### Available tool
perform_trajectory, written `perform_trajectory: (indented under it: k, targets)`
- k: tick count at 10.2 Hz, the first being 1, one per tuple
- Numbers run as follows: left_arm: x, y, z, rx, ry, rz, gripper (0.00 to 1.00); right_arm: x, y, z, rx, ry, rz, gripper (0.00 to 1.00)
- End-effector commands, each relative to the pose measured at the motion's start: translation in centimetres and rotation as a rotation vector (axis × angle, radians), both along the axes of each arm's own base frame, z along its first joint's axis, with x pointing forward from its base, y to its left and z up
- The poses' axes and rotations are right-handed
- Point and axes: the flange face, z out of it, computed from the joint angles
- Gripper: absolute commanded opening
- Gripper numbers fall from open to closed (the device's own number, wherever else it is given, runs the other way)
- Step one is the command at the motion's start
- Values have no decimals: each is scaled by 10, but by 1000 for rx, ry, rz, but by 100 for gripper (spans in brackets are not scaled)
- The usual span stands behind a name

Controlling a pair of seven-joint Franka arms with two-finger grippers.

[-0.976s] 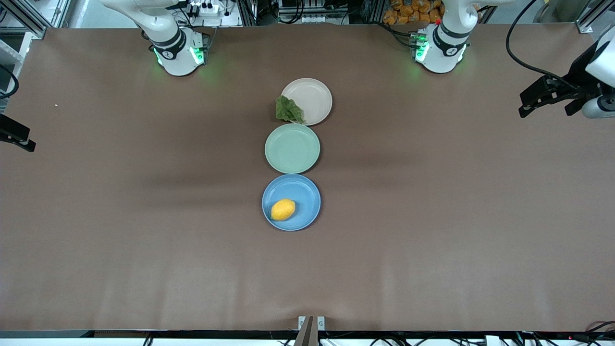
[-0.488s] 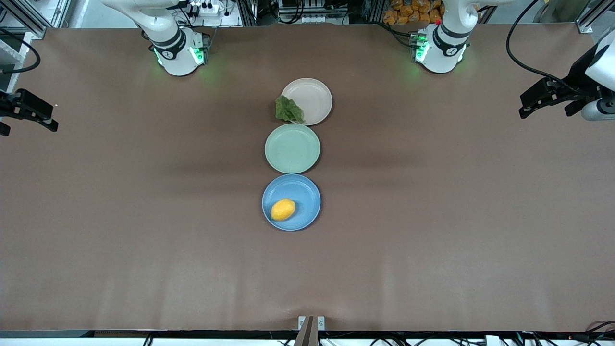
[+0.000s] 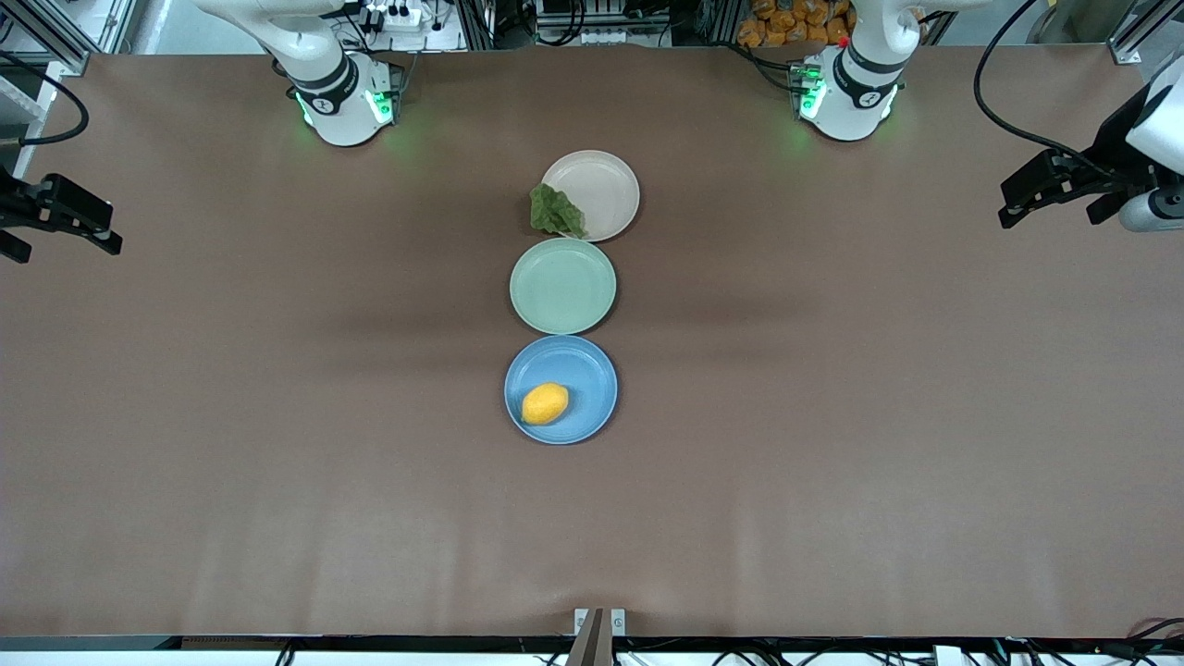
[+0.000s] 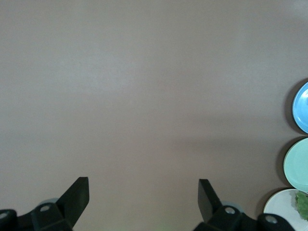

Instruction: Place lemon and lettuce in plates

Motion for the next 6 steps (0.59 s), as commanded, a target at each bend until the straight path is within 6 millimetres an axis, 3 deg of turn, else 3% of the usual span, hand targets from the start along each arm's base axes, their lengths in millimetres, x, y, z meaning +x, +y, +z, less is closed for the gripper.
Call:
perform_trajectory:
  k: [1,6]
  targets:
    - [-2,0,7,19,-19,-8,100,-6,0,0,-9,-1,-20,100]
    - [-3,0,7,19,-18,-9,100,-5,-1,0,-9,-4,-22,100]
